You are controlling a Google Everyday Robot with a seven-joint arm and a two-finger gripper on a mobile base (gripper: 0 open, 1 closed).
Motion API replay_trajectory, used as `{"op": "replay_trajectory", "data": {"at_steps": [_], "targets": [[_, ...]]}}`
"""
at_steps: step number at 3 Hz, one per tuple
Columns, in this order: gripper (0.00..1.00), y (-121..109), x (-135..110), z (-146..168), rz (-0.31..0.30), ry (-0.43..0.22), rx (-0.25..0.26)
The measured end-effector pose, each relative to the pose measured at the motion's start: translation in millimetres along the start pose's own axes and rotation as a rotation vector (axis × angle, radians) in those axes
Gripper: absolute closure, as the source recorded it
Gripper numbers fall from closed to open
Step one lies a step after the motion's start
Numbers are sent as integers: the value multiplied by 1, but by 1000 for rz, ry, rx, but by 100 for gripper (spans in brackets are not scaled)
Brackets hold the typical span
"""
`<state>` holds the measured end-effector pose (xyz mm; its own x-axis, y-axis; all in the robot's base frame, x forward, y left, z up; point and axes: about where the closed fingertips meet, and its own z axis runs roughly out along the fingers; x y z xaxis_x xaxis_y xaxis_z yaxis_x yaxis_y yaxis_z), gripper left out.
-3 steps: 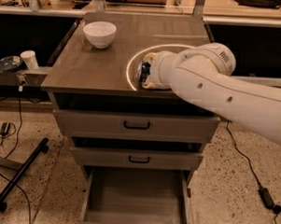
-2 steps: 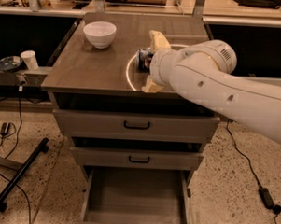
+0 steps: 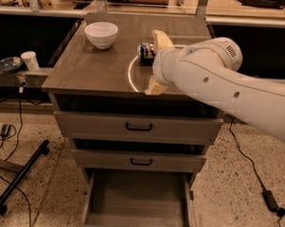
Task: Pick pepsi can from bottom drawer and place on counter
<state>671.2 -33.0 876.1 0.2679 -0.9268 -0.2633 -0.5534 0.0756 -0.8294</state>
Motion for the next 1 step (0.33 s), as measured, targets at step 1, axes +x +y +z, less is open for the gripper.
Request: {"op": "replay_trajectory", "data": {"at_steps": [1], "targets": [[0,0,0,0,0,0,0]]}}
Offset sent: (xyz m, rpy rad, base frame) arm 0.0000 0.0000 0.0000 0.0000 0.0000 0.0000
